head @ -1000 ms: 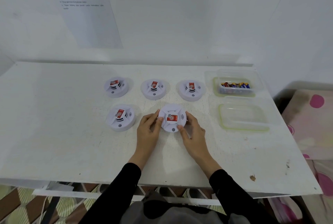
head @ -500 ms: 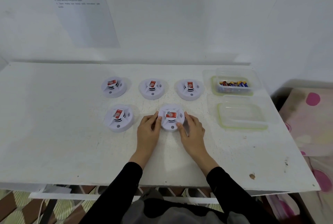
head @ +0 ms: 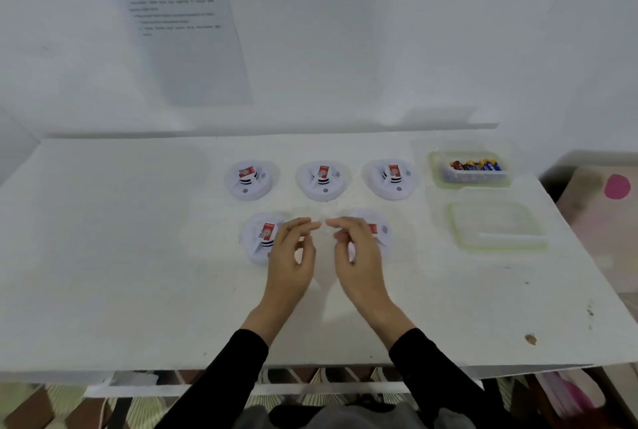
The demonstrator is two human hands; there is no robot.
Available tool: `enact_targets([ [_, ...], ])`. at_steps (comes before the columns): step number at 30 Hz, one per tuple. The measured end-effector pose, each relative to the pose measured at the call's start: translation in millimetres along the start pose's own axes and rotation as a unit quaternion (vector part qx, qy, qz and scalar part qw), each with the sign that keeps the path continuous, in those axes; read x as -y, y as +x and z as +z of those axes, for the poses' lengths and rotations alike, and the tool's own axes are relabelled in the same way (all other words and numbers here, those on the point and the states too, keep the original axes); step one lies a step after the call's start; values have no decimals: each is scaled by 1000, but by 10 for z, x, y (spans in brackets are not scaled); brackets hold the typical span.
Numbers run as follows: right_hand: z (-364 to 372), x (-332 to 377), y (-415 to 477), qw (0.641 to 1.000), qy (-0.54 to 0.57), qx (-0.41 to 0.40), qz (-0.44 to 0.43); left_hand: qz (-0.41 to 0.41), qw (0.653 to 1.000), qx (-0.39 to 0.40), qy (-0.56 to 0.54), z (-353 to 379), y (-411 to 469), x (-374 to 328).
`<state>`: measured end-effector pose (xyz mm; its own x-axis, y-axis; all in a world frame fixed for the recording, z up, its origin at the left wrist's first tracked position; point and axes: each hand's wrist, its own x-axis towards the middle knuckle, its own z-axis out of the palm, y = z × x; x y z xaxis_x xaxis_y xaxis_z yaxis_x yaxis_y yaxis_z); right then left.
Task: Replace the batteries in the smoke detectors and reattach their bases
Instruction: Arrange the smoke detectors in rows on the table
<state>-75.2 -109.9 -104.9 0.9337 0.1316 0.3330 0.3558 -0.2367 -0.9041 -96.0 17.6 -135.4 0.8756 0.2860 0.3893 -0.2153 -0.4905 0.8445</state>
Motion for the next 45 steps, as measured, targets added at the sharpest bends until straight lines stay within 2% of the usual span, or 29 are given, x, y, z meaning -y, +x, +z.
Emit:
enact_targets([
  [2,267,18,-22,998,-4,48,31,-19,999,-31,2,-236,39,66],
  [6,636,-82,4,975,-75,118,171,-121,988,-96,-16,-616,77,376],
  [8,743,-131,22,959,-121,146,209,-178,980,-83,12,-716,105,546],
  [10,806,-160,28,953,-150,150,217,-218,974,-36,58,-737,127,679],
  [13,848,-182,30,953,-165,132,217,-150,980,29,125,-743,77,748],
  [15,864,-203,6,960,-147,116,207,-121,984,26,126,-774,38,754],
  [21,775,-172,-143,981,-2,83,175,-139,990,32,15,-868,-1,614],
  [33,832,-214,-190,986,-46,63,149,-146,989,27,-10,-883,-6,646],
  [45,833,-233,-208,987,-40,60,141,-145,989,32,-28,-886,-2,618],
])
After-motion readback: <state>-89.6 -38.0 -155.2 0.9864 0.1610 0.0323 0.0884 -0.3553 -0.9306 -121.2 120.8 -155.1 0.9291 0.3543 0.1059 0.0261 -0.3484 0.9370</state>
